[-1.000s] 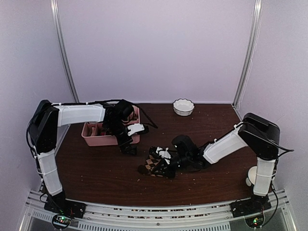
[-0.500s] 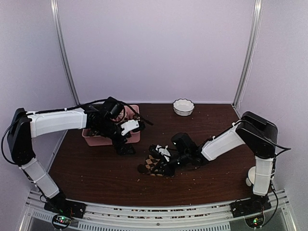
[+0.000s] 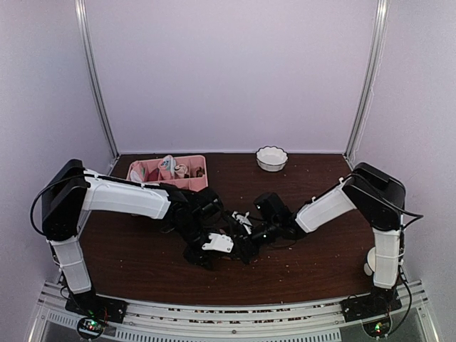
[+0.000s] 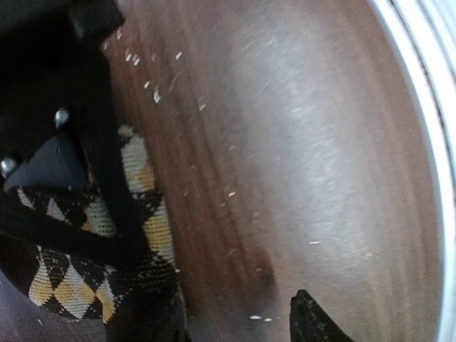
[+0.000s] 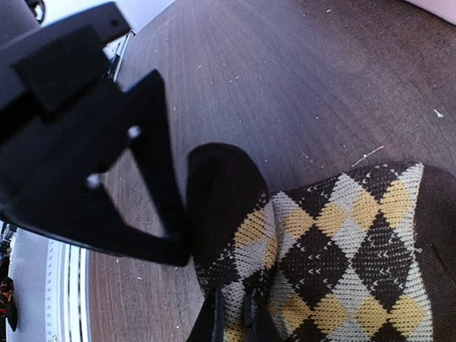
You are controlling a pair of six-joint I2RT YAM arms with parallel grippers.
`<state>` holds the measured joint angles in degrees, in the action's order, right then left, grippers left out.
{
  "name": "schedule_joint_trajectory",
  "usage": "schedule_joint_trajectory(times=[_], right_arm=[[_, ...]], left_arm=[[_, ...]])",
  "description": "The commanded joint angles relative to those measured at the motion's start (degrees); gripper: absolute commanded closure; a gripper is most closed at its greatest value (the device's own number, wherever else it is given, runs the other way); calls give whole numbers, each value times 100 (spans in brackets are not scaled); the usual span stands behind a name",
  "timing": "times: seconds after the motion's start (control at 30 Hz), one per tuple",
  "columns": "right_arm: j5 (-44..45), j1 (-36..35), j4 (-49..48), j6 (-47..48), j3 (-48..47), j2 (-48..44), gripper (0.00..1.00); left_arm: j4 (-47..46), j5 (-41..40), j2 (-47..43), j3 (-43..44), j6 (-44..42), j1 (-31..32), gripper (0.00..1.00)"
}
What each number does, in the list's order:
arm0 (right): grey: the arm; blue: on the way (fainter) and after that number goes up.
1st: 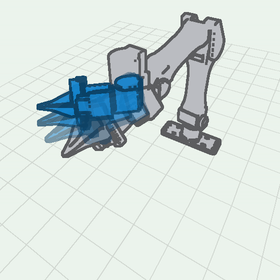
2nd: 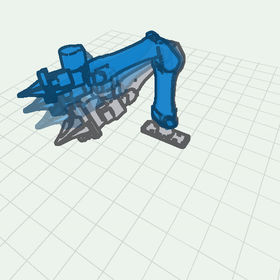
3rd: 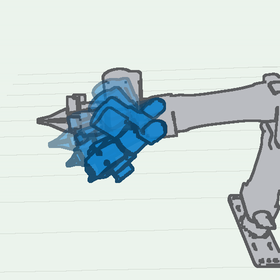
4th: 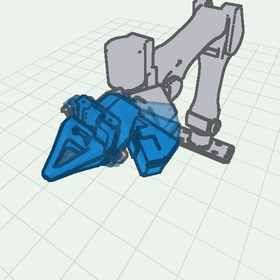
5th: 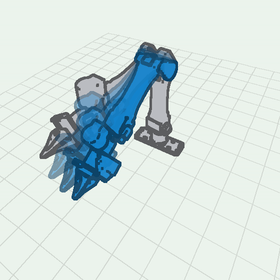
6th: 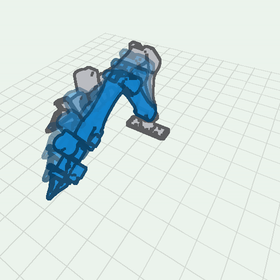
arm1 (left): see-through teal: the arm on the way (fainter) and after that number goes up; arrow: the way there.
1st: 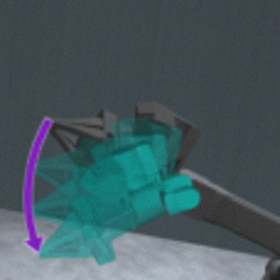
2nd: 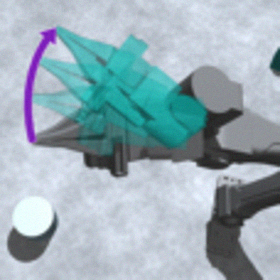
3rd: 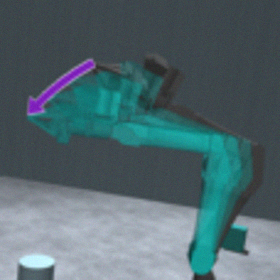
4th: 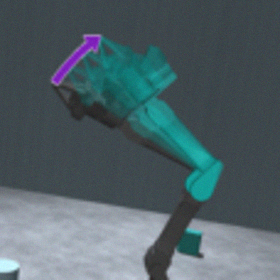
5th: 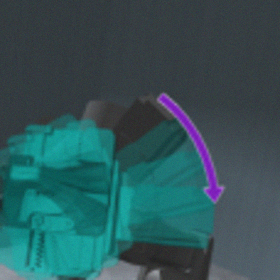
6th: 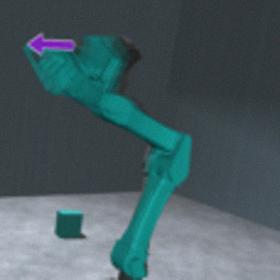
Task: Roll the socks
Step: Roll the sock at the center of the board.
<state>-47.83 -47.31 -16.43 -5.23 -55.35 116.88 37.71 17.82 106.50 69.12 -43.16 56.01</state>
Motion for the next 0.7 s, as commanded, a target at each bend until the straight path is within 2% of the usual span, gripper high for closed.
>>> schedule_joint_trajectory(times=[0.0,0.17,0.4,0.67], right_arm=[[1144,151,1889,-41,401,822,100],[1075,156,1897,-64,368,889,100],[1051,204,1833,-160,387,886,100],[986,201,1760,-269,385,886,100]], left_arm=[[-675,-690,38,-38,-105,-40,51],[-783,-735,-106,8,74,-37,52],[-448,-343,-470,130,280,-35,47],[-697,-694,12,22,237,-37,47]])
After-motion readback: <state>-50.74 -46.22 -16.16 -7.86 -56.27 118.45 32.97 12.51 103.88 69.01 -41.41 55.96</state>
